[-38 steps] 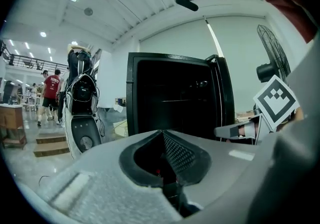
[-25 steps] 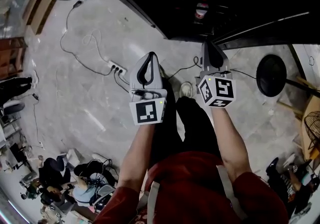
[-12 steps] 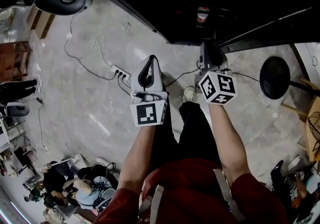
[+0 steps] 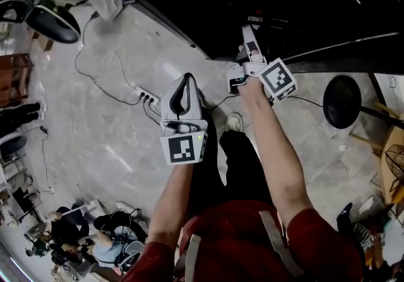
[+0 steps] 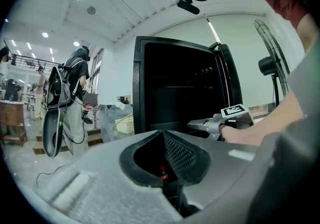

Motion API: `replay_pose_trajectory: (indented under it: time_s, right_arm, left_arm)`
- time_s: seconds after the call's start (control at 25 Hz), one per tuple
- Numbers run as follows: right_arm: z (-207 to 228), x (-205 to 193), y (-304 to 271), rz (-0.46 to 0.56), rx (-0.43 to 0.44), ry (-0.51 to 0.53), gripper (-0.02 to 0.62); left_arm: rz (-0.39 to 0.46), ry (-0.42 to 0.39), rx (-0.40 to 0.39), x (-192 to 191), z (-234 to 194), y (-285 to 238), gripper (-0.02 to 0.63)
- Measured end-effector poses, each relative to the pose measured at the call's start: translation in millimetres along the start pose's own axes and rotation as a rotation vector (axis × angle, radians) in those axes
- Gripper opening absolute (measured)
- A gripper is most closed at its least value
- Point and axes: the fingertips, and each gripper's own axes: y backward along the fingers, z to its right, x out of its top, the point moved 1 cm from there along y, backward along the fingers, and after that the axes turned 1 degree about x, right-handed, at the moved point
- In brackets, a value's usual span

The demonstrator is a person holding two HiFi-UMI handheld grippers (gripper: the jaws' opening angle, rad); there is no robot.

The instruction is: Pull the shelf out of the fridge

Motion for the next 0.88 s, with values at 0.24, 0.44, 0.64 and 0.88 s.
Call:
replay_pose_trajectory:
  time_s: [0.24,0.44,0.64,0.88]
  right_arm:
    - [22,3,-42,0.110,-0.007,-0.158,0.252]
    - [35,8,-63,0.173,-0.017,-0.202,0.253]
    - [41,18,-79,0.234,-0.022,-0.243,0.252]
    - [49,36,-101,0.299,-0.015,-0.305,0.252]
  left_arm:
    - [-0.001,0.016,0.016,-1,-13,4,-0.002]
    - [-0.024,0.014,0.008,-9,-20,4,-0.002]
    - [-0.020,0.015,-0.007,-9,-26,3,-0.002]
    - [-0.041,0.029,-0.021,-14,-25,-2,-0.002]
